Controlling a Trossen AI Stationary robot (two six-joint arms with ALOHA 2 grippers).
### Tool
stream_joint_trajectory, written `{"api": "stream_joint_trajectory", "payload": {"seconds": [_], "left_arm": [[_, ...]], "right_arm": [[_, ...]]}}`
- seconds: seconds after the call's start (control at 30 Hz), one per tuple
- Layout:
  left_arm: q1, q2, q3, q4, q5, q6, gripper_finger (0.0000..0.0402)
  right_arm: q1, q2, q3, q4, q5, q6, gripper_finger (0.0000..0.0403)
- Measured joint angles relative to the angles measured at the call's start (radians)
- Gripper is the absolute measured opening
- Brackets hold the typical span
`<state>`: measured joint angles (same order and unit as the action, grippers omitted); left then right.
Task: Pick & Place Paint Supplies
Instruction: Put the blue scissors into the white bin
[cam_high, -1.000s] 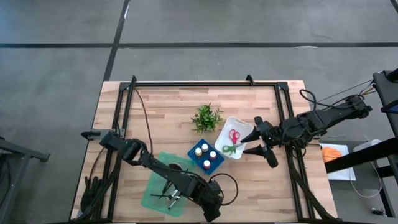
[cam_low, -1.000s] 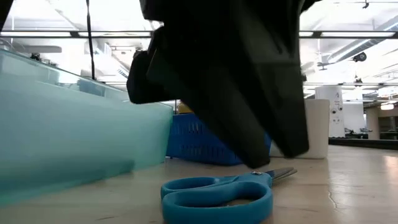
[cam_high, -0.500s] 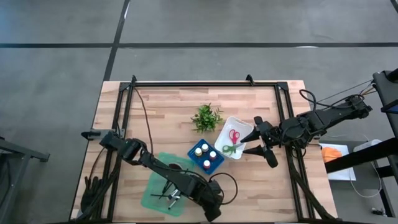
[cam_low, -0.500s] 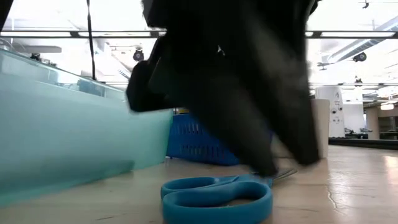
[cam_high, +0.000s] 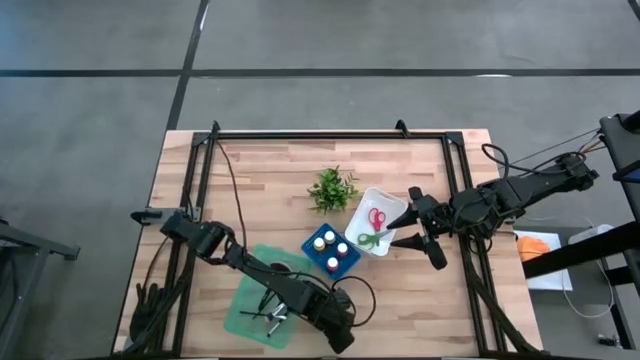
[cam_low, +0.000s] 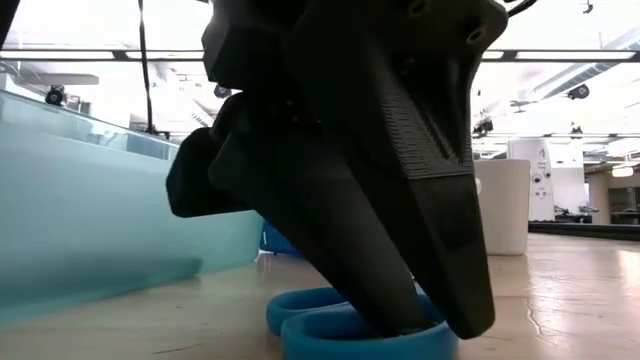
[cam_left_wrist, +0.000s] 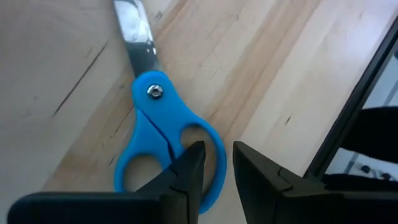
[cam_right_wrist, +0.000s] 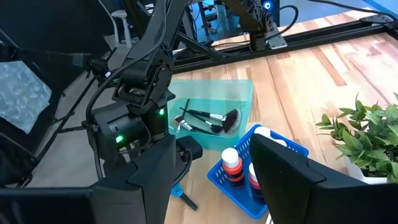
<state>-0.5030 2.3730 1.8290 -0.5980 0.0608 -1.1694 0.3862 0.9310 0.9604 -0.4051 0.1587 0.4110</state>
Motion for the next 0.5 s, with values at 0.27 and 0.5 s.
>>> {"api": "stream_joint_trajectory", "payload": {"seconds": [0.27,0.5], "left_arm": [[0.0,0.0,-0.002,-0.029,-0.046,-0.092,0.008],[0.001,0.002,-0.002,0.029,-0.045,-0.094,0.0011]], "right_arm": [[0.0,0.0,0.0,0.0,0.0,0.0,0.0203],[0.0,0.0,0.0,0.002,0.0,0.0,0.0203]]}}
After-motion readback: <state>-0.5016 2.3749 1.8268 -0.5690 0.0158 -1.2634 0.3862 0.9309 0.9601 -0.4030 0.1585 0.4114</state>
